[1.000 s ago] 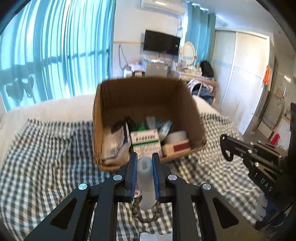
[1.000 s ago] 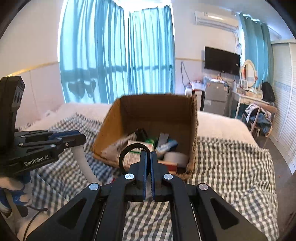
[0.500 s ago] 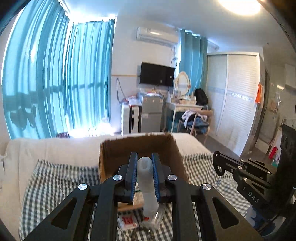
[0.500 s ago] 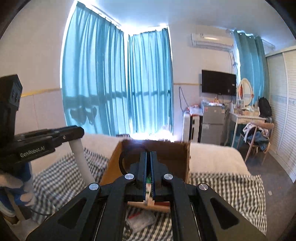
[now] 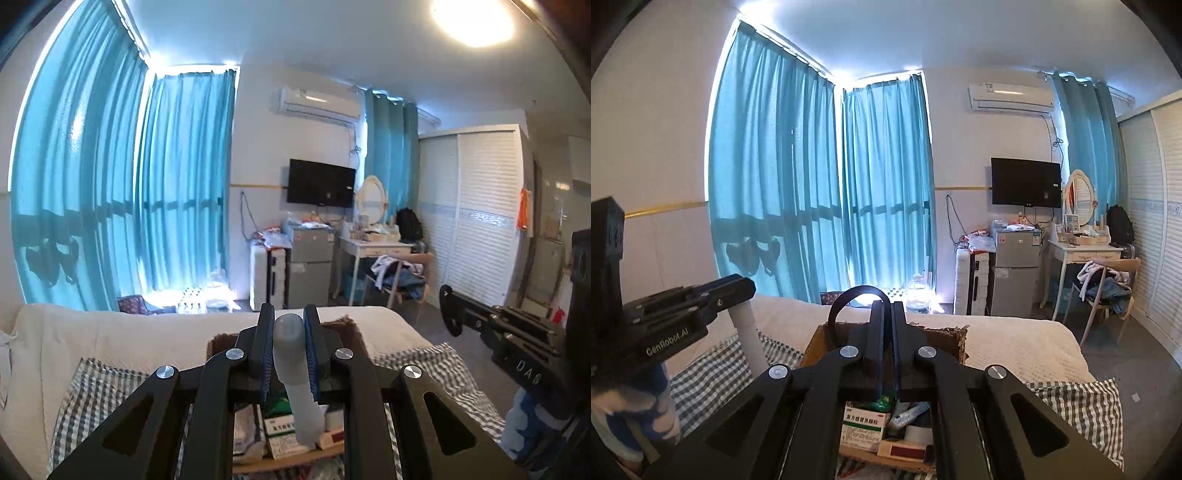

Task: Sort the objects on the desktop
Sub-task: 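Lift the white bottle and hair band and carry both over the cardboard box, then open both grippers to drop the bottle and hair band into the box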

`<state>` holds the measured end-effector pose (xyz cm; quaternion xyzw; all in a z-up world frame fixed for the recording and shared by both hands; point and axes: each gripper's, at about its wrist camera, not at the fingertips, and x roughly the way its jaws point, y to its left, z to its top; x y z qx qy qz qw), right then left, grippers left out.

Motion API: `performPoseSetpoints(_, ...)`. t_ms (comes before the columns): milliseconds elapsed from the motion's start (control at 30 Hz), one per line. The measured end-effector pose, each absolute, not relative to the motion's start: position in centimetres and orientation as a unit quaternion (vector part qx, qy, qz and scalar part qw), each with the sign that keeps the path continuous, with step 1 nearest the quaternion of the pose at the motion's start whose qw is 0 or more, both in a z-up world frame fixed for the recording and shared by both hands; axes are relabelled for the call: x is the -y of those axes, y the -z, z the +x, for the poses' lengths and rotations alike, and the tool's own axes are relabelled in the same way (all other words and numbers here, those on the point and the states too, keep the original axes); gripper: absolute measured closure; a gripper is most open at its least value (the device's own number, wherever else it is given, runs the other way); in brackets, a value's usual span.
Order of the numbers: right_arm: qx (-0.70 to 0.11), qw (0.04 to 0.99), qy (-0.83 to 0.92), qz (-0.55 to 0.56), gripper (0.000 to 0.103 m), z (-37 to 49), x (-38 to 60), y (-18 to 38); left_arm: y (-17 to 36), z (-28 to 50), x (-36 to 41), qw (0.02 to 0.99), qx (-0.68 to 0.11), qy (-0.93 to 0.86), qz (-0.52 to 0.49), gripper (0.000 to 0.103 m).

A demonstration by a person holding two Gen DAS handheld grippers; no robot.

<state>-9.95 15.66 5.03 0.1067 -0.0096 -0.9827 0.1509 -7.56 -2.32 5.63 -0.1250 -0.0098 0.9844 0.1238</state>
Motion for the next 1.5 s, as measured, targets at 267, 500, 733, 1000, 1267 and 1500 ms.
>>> performPoseSetpoints(267, 0.012, 0.146, 0.981, 0.124, 0.1, -13.5, -15.6, -1.7, -2.8, -10.5, 2.6, 0.105, 0.014, -0.986, -0.129, 0.087)
performPoseSetpoints(500, 0.026, 0.15, 0.974, 0.168, 0.1, -18.3, -15.8, 2.9, 1.4, -14.5, 2.8, 0.097, 0.02, -0.982, -0.16, 0.087)
performPoseSetpoints(733, 0.018, 0.158, 0.965, 0.211, 0.1, -22.4, -15.1, 6.8, 4.5, -17.9, 2.5, 0.086, 0.016, -0.979, -0.182, 0.087)
performPoseSetpoints(1000, 0.018, 0.157, 0.953, 0.259, 0.1, -25.8, -15.1, 10.6, 8.3, -21.7, 3.6, 0.064, 0.027, -0.974, -0.217, 0.087)
performPoseSetpoints(1267, 0.007, 0.149, 0.942, 0.302, 0.055, -26.6, -15.1, 12.1, 9.7, -22.8, 3.7, 0.048, 0.027, -0.968, -0.246, 0.065)
performPoseSetpoints(1500, 0.012, 0.138, 0.948, 0.288, 0.039, -25.0, -15.7, 11.0, 8.8, -21.6, 2.3, 0.049, -0.002, -0.972, -0.231, 0.023)
